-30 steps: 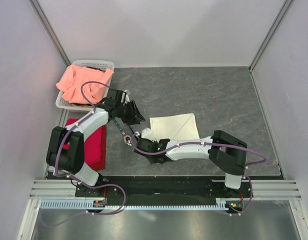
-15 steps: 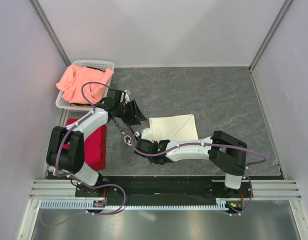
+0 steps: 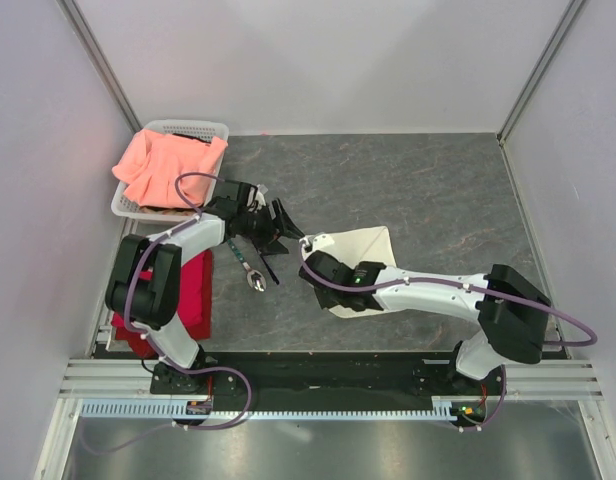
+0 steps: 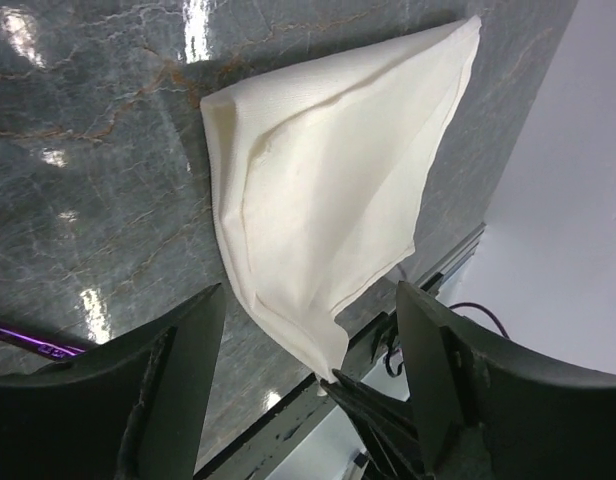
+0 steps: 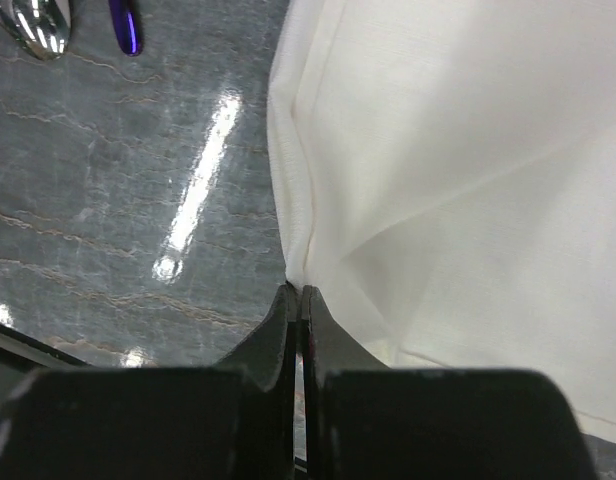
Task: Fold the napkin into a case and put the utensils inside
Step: Pick up the upper triangle-folded napkin from the center of the board.
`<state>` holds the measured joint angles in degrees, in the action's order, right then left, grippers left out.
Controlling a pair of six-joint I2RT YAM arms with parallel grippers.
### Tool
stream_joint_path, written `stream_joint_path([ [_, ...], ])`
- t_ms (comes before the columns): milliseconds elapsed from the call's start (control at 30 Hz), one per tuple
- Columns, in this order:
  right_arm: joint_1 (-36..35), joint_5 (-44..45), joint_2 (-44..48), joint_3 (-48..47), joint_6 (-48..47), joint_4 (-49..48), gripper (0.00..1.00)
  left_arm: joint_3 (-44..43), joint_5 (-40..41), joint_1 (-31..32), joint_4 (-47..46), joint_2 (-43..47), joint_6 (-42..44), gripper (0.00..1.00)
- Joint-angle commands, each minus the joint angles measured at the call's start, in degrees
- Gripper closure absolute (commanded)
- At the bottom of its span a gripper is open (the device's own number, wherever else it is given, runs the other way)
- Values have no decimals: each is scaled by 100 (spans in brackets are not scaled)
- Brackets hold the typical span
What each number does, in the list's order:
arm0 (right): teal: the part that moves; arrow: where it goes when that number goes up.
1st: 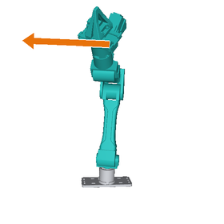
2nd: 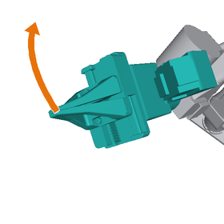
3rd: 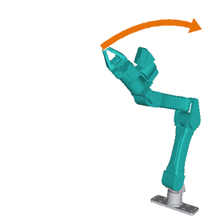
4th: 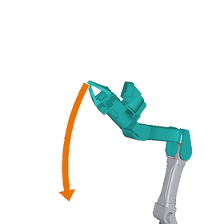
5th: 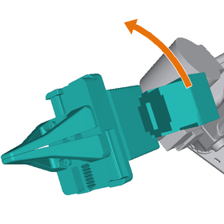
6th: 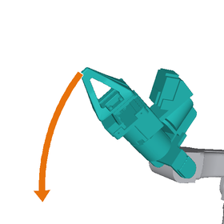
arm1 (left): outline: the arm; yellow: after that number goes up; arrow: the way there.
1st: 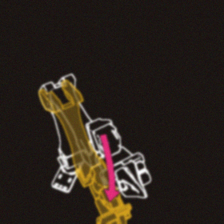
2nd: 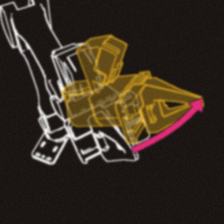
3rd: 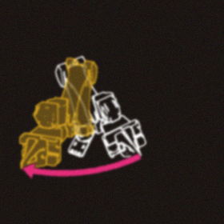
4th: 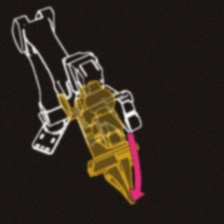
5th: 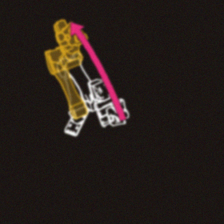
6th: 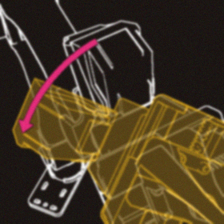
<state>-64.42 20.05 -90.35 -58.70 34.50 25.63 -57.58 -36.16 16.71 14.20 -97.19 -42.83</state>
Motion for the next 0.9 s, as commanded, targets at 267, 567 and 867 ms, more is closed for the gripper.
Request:
stream_joint_path([
  [267, 413, -406, 772, 236, -58, -137, 100, -368, 100, 192, -427, -722, -376, 23],
  [567, 536, -538, 1019, 174, -66, -110, 100, -578, 154, 280, -470, -1091, -384, 26],
  [867, 598, -546, 1124, 165, -84, -102, 100, -693, 259, 351, -567, -1399, -498, 40],
])
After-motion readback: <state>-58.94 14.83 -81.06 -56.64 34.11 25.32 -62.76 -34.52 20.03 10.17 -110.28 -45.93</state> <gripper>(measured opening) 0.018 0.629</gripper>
